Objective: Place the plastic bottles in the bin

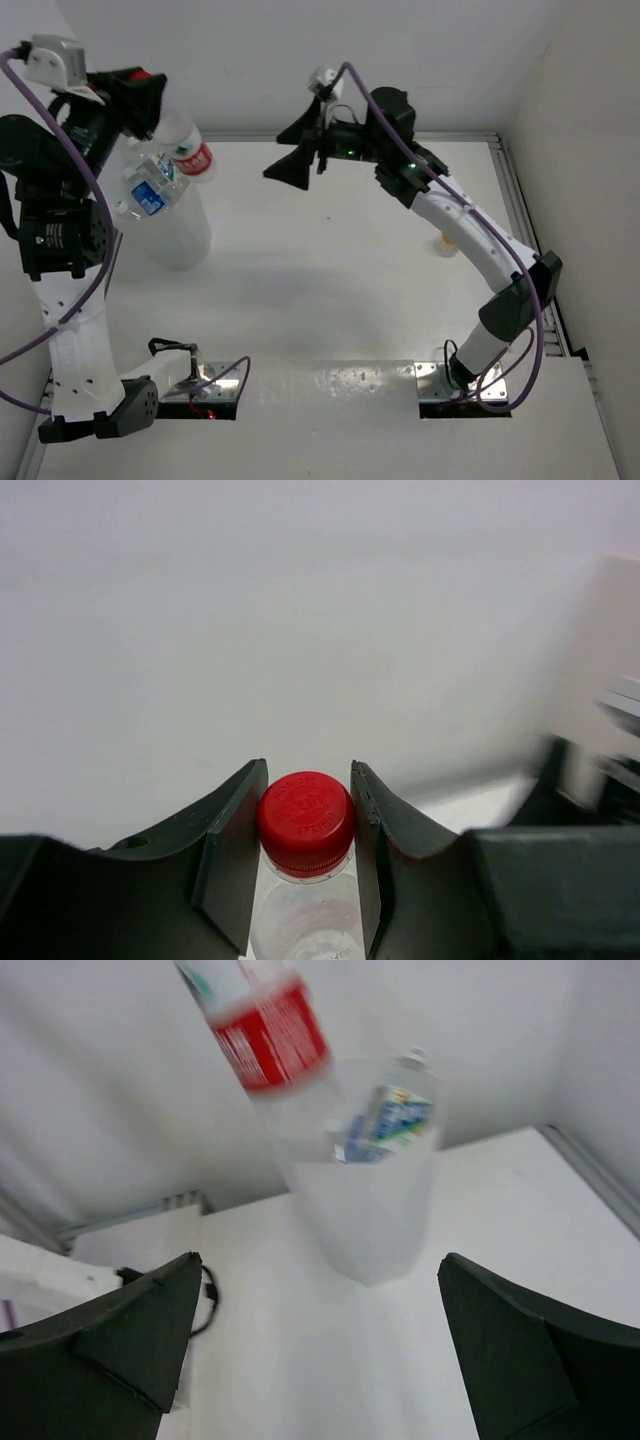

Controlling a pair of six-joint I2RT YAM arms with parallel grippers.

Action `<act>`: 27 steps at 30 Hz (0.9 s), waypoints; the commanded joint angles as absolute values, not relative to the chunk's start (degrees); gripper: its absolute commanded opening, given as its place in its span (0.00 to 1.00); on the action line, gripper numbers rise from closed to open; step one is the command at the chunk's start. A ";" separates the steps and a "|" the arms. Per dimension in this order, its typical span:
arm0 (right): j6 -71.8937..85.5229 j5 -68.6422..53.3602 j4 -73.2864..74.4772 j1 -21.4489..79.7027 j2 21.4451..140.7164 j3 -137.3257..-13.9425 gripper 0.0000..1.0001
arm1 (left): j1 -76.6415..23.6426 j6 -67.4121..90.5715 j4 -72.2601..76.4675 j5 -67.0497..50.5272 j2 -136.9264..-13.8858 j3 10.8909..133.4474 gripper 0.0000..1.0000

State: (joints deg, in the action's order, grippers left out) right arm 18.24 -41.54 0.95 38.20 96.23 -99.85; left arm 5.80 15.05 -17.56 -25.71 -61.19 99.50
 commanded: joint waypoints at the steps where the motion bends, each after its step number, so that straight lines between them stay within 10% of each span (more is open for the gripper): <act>1: 18.72 -40.43 -3.60 32.19 89.75 -93.46 1.00 | 6.50 5.02 -27.49 -1.36 -65.81 110.28 0.00; 23: -3.51 -37.36 15.11 3.62 70.49 -75.15 1.00 | 13.71 3.59 -20.65 12.13 -62.31 75.42 0.01; 25: -3.52 -36.83 16.25 2.38 69.79 -74.45 1.00 | 13.71 4.83 -20.65 12.13 -62.31 74.88 0.22; 27: -3.08 -35.69 16.44 0.27 68.56 -73.31 1.00 | 14.23 7.02 -21.36 12.13 -62.31 74.88 0.78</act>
